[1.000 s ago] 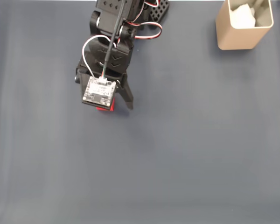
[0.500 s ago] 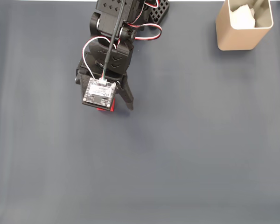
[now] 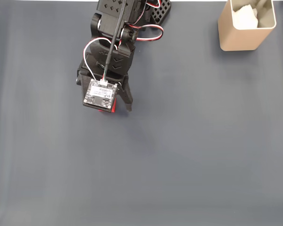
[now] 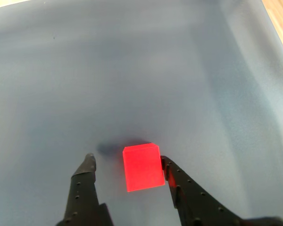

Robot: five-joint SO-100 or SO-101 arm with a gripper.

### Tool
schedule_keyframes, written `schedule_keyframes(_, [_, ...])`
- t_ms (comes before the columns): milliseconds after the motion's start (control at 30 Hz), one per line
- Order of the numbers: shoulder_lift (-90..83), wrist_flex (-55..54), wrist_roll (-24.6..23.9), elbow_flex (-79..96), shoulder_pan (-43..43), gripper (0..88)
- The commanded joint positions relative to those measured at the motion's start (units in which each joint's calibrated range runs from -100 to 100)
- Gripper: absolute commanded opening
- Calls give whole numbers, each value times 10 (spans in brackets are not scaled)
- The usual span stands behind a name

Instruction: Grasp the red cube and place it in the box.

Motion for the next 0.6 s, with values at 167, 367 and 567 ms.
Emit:
schedule_keyframes(167, [-5,3,-2,-29,-5,174])
schedule_keyframes(367, [-9,10,-12,-37,-12,78])
schedule_keyframes(567, [-16,52,-12,-55,-24,10])
